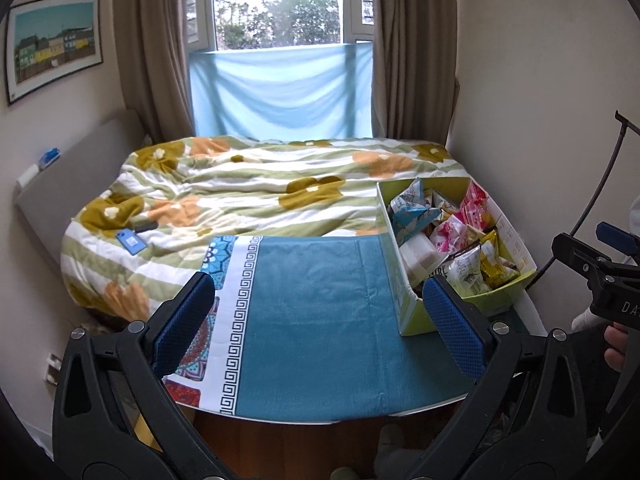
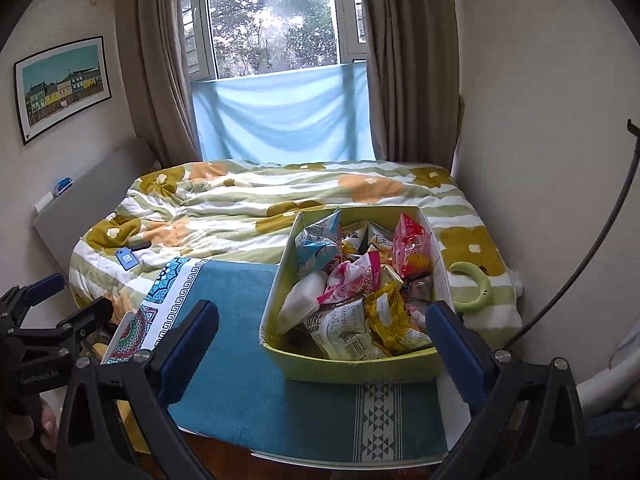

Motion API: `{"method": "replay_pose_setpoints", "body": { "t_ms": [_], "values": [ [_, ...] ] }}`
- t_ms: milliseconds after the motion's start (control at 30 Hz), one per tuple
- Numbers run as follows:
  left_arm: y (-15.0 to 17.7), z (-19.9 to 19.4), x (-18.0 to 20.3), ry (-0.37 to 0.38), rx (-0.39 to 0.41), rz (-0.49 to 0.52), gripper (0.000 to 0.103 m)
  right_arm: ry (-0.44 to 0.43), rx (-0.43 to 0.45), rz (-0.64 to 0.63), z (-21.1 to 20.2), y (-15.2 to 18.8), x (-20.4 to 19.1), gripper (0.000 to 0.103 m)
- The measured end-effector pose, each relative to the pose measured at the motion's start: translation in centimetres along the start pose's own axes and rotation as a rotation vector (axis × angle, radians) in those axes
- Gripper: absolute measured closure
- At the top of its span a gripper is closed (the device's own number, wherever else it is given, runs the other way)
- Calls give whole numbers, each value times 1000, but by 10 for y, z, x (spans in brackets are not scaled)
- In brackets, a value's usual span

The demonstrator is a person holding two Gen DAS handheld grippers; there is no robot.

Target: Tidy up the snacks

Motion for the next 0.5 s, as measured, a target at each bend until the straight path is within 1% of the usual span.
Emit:
{"method": "replay_pose_setpoints", "body": {
  "t_ms": [100,200,333,500],
  "values": [
    [3,-15,-11,15,22,-14,0,25,8,11,-13,8,-8,0],
    [7,-25,-19,10,34,-17,0,52,10,1,-21,16,-14,0],
    [12,-31,-25,19,40,-22,0,58,15,9,-28,26,-22,0],
    [12,-34,-27,11,50,-17,0,62,27,15,-34,30,-27,0]
  ]
}}
Point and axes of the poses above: each gripper's, at about its wrist camera, not at the fingertips, and z roughly the way its jaws point, x to its right, y to its underside, the point moved 9 cm from there along z, roughly the way its jaws point, and after that the axes turned 5 degrees about -y, right-handed, at the moved point
